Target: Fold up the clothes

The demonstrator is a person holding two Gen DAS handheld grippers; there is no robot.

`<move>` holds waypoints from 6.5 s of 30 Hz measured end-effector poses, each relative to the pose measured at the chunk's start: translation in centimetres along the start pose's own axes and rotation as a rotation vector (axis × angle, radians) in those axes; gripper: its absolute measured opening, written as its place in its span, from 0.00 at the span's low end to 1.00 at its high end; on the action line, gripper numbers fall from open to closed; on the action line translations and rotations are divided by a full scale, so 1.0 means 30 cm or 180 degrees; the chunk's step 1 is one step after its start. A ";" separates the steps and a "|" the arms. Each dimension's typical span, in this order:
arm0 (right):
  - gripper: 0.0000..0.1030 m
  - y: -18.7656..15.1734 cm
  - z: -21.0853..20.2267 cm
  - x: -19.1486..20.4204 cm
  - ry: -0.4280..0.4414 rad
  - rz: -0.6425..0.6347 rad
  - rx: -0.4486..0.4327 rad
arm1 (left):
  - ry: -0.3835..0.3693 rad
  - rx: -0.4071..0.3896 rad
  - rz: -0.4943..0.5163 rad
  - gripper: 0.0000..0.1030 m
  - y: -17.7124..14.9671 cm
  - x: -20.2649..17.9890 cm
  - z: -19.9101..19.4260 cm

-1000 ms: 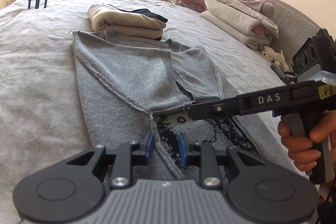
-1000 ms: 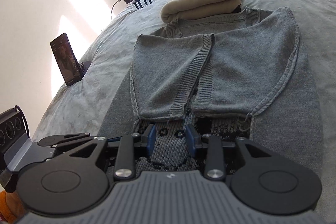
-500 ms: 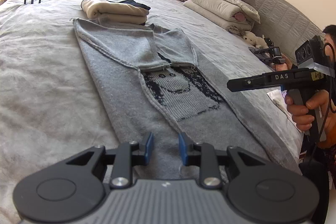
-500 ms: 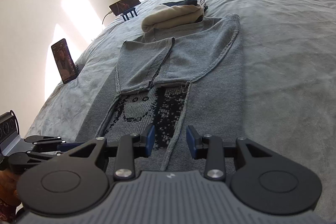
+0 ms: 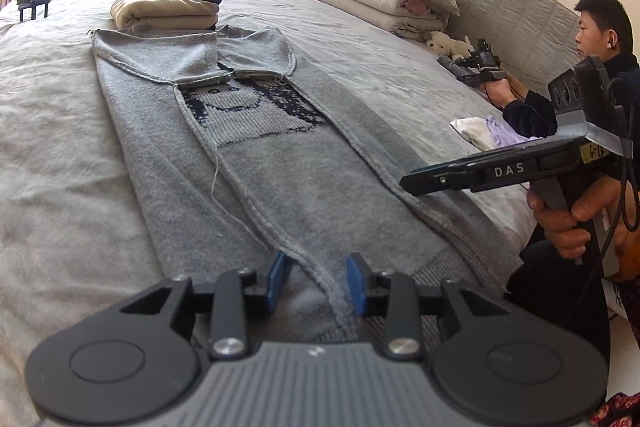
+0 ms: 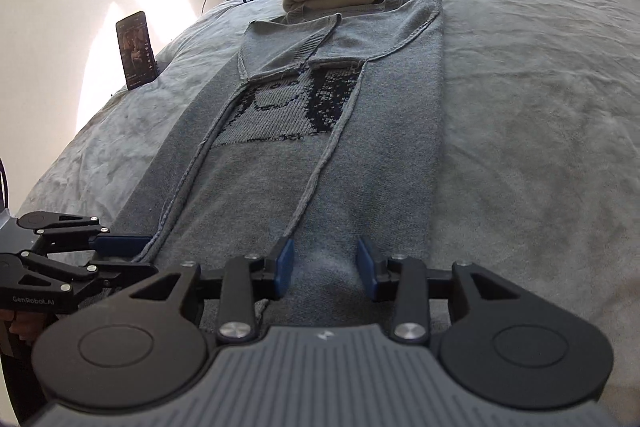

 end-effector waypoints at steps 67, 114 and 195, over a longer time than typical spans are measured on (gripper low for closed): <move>0.26 -0.193 -0.174 0.103 0.0138 -0.0101 -0.0060 | 0.0454 -0.0363 -0.0439 0.11 -0.145 -0.112 -0.180; 0.40 -0.211 -0.141 -0.014 -0.0118 0.0002 0.0490 | 0.0329 0.0353 -0.0821 0.28 -0.199 0.010 -0.148; 0.10 0.145 -0.025 -0.115 0.0177 0.0486 -0.0044 | -0.0428 -0.0203 -0.2069 0.07 0.078 0.345 -0.027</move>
Point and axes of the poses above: each gripper's, at about its wrist camera, not at the fingertips, and z roughly the way its jaws point, x to its left, y to its top, the point moved 2 cm from there along z, roughly the way its jaws point, and after that the axes turned 8 degrees about x, right-handed, at the moved point
